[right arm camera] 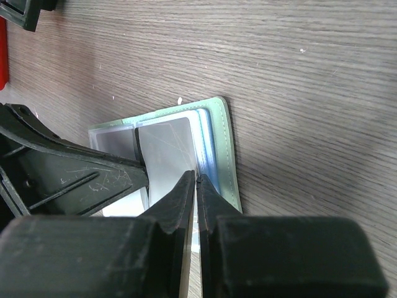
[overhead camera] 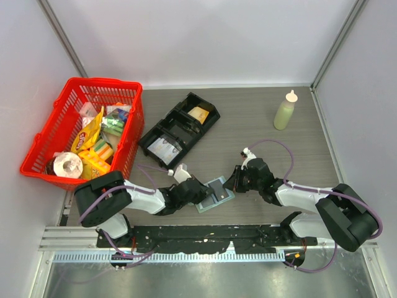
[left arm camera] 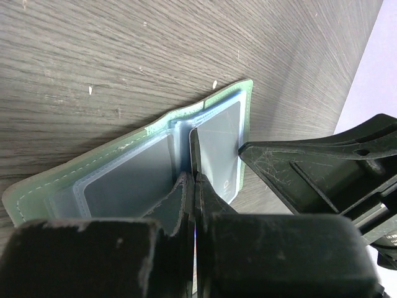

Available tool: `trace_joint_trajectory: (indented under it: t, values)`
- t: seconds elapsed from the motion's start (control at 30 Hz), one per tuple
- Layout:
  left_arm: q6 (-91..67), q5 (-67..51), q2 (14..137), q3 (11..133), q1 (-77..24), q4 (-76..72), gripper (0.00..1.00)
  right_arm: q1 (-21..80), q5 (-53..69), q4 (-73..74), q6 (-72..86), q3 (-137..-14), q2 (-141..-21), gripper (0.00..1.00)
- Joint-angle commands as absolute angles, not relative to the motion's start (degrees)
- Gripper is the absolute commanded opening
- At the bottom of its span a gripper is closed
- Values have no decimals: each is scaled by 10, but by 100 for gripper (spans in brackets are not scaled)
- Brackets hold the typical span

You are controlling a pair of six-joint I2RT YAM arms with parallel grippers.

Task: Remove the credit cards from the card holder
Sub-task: Remove the credit card from the card holder.

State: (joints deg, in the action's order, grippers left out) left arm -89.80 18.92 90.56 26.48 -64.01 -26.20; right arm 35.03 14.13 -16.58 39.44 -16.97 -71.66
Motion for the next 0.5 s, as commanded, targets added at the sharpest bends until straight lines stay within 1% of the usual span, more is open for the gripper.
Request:
trace_joint_trajectory:
  t: [0.0, 0.2, 0.33, 0.37, 0.47]
  values:
    - [-905, 187, 884, 244, -642, -266, 0, 349, 134, -143, 396, -156, -728, 11]
    - [-918, 197, 834, 230, -642, -214, 0, 339, 129, -139, 396, -158, -728, 10]
    - [-917, 197, 826, 231, -642, -198, 0, 336, 131, -138, 396, -158, -730, 10]
    - [-917, 194, 830, 231, -642, -202, 2, 334, 133, -138, 395, -159, -731, 11]
    - [-913, 185, 844, 235, -642, -218, 25, 334, 135, -140, 395, -159, -733, 10]
